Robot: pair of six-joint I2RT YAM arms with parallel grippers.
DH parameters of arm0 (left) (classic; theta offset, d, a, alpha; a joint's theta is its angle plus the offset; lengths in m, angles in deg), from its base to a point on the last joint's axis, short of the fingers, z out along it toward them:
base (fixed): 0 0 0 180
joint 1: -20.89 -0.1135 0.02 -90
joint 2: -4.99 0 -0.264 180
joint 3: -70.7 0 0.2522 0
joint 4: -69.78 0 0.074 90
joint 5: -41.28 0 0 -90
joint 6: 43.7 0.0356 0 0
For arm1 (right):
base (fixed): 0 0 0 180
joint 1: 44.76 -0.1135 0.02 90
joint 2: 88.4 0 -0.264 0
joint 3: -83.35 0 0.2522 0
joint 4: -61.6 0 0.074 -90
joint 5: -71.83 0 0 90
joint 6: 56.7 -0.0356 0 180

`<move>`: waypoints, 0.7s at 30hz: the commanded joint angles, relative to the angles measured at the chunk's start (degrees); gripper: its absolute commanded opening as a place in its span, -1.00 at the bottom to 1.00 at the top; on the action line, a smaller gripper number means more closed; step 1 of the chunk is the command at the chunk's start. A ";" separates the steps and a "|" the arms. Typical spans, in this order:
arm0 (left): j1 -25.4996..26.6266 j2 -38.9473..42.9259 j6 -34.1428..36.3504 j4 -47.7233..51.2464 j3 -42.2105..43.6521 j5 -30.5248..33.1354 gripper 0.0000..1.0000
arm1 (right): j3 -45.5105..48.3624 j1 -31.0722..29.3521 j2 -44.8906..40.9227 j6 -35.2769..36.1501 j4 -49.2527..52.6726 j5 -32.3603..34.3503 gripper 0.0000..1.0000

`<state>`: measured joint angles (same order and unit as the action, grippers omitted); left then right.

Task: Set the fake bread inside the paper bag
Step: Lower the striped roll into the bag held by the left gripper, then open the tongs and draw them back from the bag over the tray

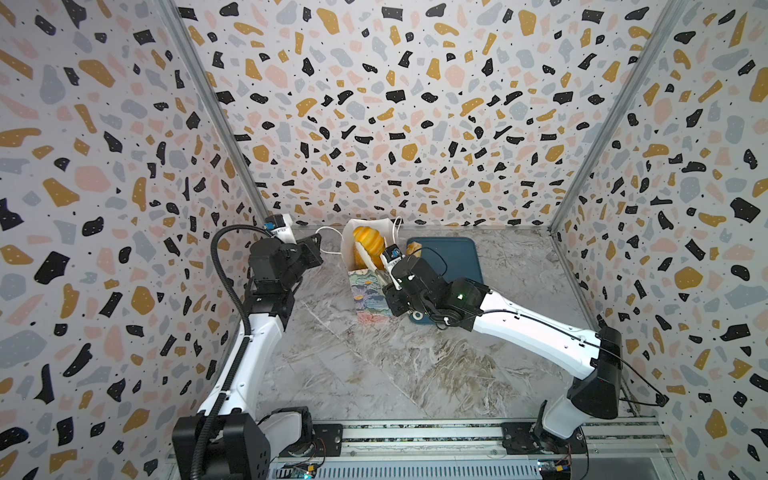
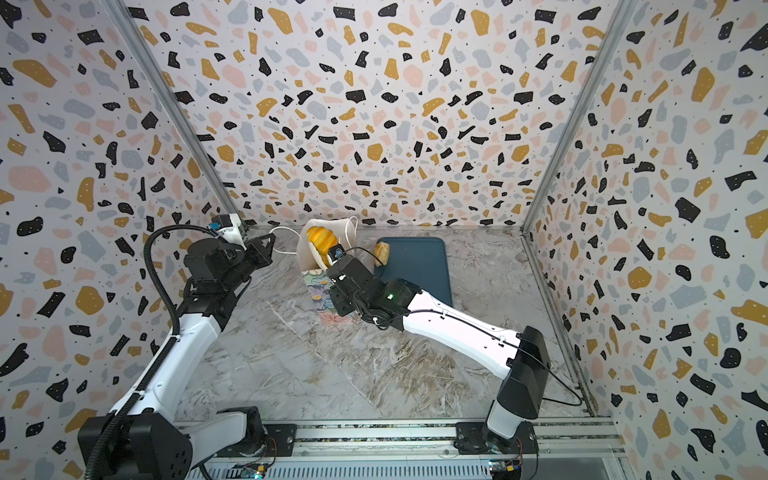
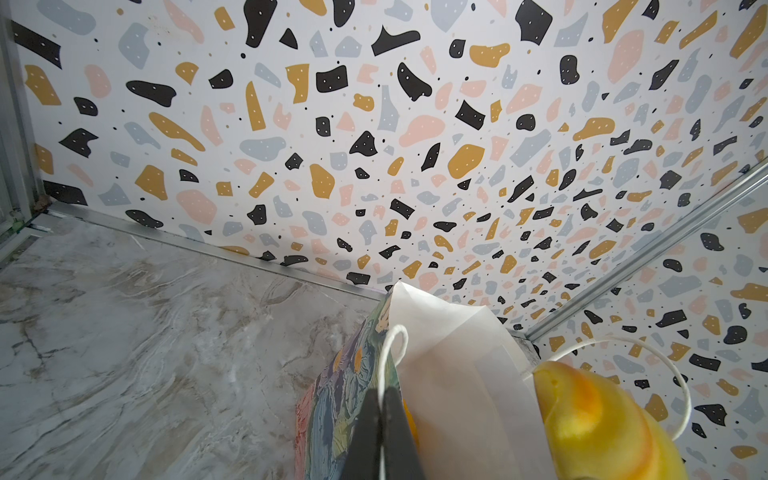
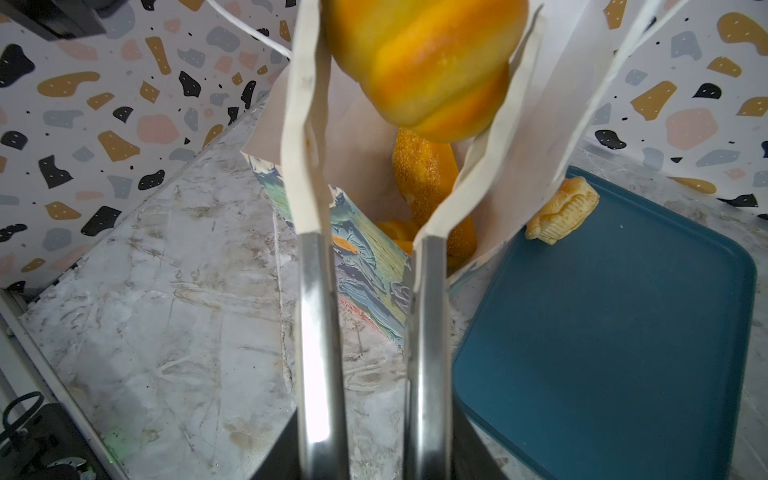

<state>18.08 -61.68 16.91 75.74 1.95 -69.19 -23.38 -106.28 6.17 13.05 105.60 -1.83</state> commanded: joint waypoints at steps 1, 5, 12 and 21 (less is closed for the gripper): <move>0.36 0.23 0.47 -2.40 0.40 -0.01 -1.00 | -3.26 -0.19 -1.81 0.30 -0.62 2.13 -0.15; 0.38 0.30 0.46 -2.40 0.31 -0.09 -1.00 | -3.34 -0.21 -2.34 0.53 -0.71 2.62 -0.10; 0.35 0.41 0.56 -2.34 0.31 0.02 -1.00 | -2.73 -0.25 -4.25 0.57 -1.10 2.43 -0.07; 0.35 0.40 0.63 -2.29 0.31 0.18 -1.00 | -0.84 -0.20 -8.74 1.99 -3.27 2.31 -0.07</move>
<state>18.12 -61.68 16.91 75.74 1.95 -69.17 -23.59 -106.28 1.97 13.92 105.29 -0.54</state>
